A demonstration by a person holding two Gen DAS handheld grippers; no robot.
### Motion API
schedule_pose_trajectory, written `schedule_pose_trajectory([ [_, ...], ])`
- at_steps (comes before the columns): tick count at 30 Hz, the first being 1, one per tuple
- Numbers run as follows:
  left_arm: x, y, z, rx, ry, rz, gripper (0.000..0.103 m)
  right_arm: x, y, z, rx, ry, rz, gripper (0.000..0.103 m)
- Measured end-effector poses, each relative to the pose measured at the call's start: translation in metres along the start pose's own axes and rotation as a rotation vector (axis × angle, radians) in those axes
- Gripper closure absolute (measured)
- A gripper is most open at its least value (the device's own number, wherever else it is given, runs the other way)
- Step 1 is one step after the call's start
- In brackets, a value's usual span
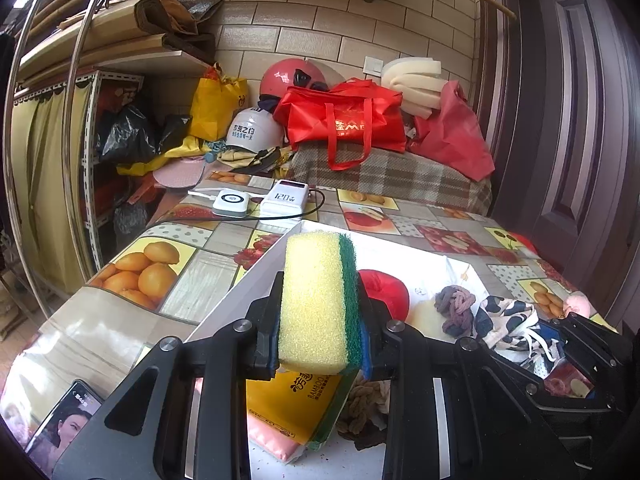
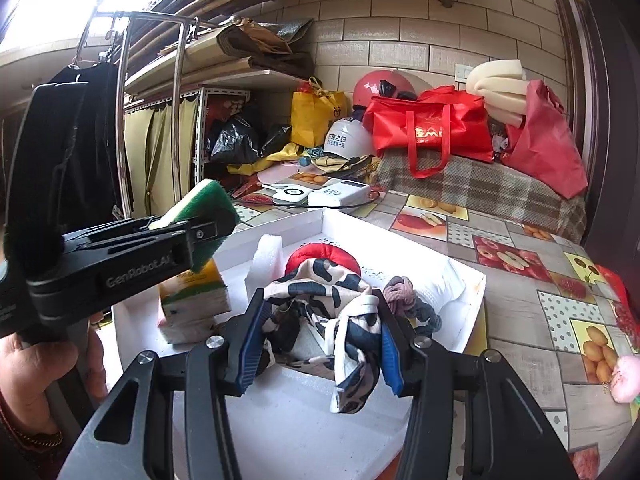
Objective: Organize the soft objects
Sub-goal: 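Release the sponge onto the tissue pack with left tool while right tool drops the cloth in the tray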
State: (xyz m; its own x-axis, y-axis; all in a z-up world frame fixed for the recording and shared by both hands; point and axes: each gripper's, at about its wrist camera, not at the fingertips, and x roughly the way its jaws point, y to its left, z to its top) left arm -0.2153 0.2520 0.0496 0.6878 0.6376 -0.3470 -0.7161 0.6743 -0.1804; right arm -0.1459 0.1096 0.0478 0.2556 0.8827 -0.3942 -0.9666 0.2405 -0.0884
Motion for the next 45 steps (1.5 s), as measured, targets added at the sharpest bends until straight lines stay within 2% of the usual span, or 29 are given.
schedule_pose_trajectory([
  [8,-0.005,-0.017,-0.003,0.083,-0.019,0.014,0.075,-0.004,-0.006,0.000,0.039,-0.018,-0.001,0.053],
  [33,-0.005,-0.018,-0.003,0.079,-0.017,0.016,0.075,-0.003,-0.006,0.001,0.034,-0.020,-0.002,0.049],
  [36,-0.005,-0.018,-0.003,0.080,-0.018,0.018,0.074,-0.003,-0.006,0.000,0.035,-0.019,-0.002,0.045],
  [37,-0.005,-0.018,-0.003,0.080,-0.019,0.020,0.074,-0.002,-0.006,0.000,0.036,-0.018,-0.003,0.038],
  [38,-0.006,-0.018,-0.003,0.082,-0.022,0.024,0.070,-0.002,-0.006,0.000,0.037,-0.018,-0.006,0.028],
  [39,-0.007,-0.019,-0.003,0.085,-0.029,0.033,0.063,-0.002,-0.006,0.000,0.038,-0.018,-0.008,0.022],
  [41,-0.011,-0.020,-0.002,0.091,-0.053,0.056,0.016,-0.003,-0.006,0.000,0.041,-0.021,-0.016,0.017],
  [42,-0.013,-0.021,-0.002,0.095,-0.063,0.065,0.008,-0.002,-0.007,0.000,0.042,-0.020,-0.018,0.015],
  [43,-0.014,-0.021,-0.002,0.099,-0.070,0.069,0.000,-0.001,-0.006,0.000,0.041,-0.017,-0.019,0.007],
  [44,-0.015,-0.021,-0.002,0.101,-0.073,0.070,0.000,-0.001,-0.006,0.000,0.040,-0.015,-0.024,0.000],
  [45,-0.014,-0.020,-0.002,0.100,-0.071,0.070,0.000,-0.001,-0.007,0.000,0.040,-0.016,-0.027,0.000],
])
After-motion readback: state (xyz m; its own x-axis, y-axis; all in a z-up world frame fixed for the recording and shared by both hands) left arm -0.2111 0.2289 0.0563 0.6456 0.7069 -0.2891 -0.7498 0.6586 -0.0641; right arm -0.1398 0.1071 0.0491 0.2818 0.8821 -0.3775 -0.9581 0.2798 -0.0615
